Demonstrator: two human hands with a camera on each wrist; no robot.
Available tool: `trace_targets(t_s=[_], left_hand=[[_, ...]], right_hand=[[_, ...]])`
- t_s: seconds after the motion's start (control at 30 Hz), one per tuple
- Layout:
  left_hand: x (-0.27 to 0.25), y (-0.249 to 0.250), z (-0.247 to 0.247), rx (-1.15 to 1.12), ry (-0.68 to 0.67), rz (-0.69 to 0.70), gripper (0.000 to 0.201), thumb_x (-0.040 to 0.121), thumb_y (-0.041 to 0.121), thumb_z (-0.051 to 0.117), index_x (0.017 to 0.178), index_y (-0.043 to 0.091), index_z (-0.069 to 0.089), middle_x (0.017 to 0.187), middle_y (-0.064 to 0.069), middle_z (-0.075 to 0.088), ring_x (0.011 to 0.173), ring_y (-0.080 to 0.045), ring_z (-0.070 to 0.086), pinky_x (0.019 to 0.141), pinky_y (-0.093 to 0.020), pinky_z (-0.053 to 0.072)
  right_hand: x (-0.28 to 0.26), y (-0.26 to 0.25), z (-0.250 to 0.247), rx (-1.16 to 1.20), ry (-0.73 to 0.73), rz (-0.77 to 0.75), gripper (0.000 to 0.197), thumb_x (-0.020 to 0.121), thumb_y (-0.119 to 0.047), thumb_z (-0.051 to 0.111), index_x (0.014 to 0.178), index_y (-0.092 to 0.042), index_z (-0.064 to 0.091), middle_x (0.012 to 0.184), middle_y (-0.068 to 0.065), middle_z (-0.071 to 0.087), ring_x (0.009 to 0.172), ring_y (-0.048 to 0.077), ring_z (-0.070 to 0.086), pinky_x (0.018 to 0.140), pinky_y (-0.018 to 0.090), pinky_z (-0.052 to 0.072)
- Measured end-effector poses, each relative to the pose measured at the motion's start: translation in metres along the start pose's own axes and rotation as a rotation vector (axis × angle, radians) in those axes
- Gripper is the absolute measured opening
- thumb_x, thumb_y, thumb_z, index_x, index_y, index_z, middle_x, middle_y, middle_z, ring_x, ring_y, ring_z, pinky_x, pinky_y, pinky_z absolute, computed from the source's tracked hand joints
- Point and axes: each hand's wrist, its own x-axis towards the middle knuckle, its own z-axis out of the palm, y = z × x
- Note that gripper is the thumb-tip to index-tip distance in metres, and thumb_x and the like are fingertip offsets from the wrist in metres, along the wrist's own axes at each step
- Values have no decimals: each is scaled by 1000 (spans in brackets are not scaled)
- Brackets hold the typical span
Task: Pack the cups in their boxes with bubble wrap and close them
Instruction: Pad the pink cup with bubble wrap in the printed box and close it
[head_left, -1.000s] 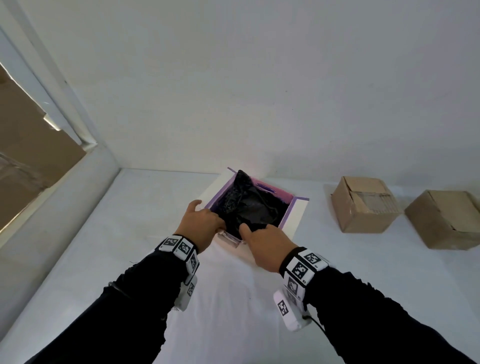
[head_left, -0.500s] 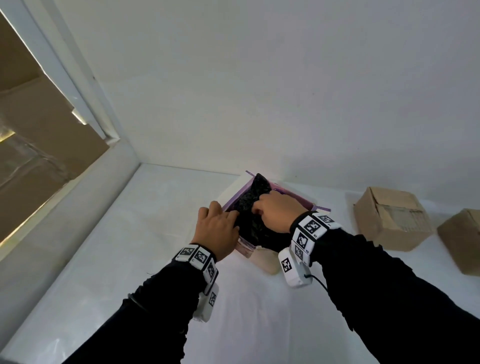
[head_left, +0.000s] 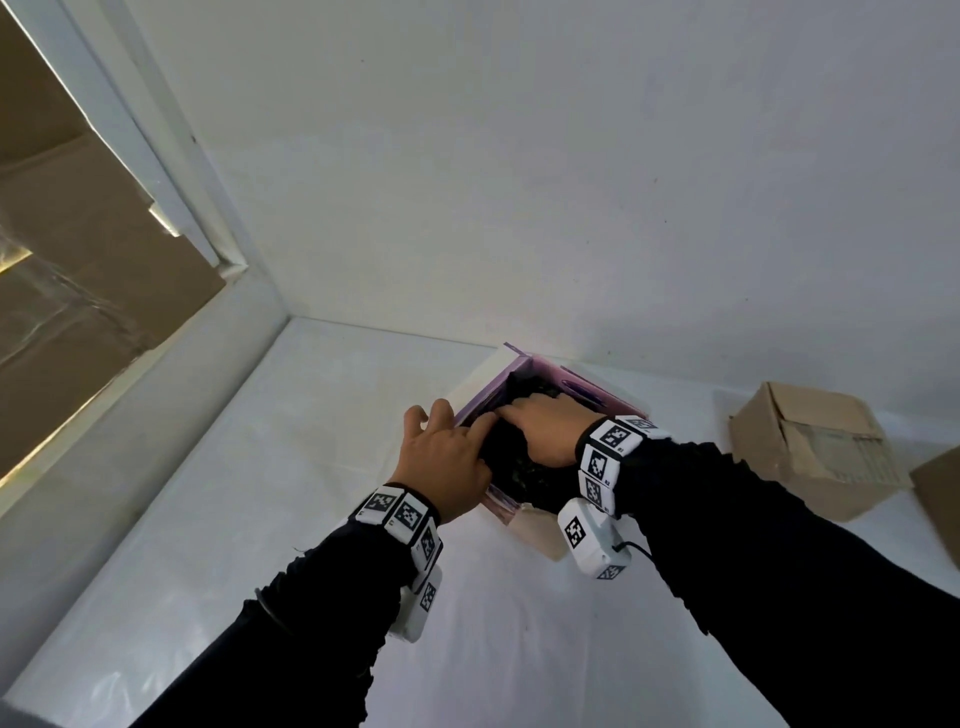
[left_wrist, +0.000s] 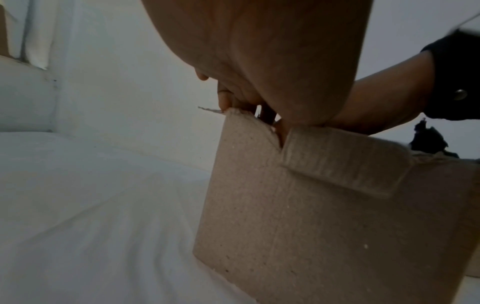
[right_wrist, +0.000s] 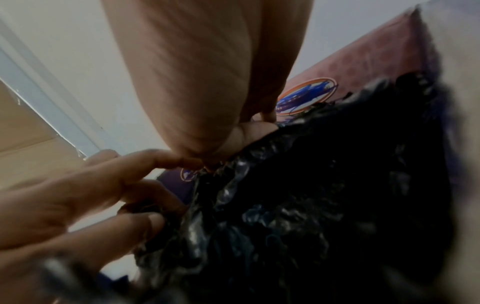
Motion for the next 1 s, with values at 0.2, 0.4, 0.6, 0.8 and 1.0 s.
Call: trace_targets(t_s=[0.2, 0.4, 0.6, 0.8, 1.0], left_hand=[[3, 2, -5, 82, -89, 53, 36, 73, 35, 33, 78, 25, 67, 65, 9, 61, 86, -26, 46, 77, -40, 26], [9, -2, -5, -18, -80, 167, 35, 77, 35, 37, 90, 19, 65, 86, 1, 61, 81, -23, 54, 70, -34, 42], [15, 11, -7, -25, -211, 160, 50, 90, 29, 34, 136, 11, 45, 107, -2, 67, 92, -26, 62, 82, -36, 38], [23, 12, -12, 70, -293, 137, 59, 88, 24, 50, 141, 9, 31, 106, -2, 65, 91, -25, 64, 68, -32, 39], [37, 11, -16, -72, -370, 33, 47, 86, 17, 50, 132, 8, 42, 116, -8, 60, 100, -29, 62, 73, -37, 49]], right_hand=[[2, -3, 2, -97, -79, 22, 54, 90, -22, 49, 143, -31, 39, 138, 10, 38, 127, 30, 32, 104, 47, 32], [-9, 17, -34, 115, -104, 14, 56, 82, -4, 42, 134, -22, 54, 135, 9, 53, 123, 29, 49, 103, 40, 41], [-9, 23, -33, 125, -21, 136, 61, 87, -4, 44, 146, -17, 37, 152, 5, 34, 137, 23, 36, 113, 36, 30], [8, 22, -19, 113, -78, 191, 59, 87, -7, 48, 144, -14, 35, 139, 10, 51, 118, 28, 54, 99, 36, 44], [21, 22, -12, -96, -139, 185, 48, 94, -20, 47, 141, -19, 42, 135, 13, 49, 121, 32, 50, 102, 39, 42]])
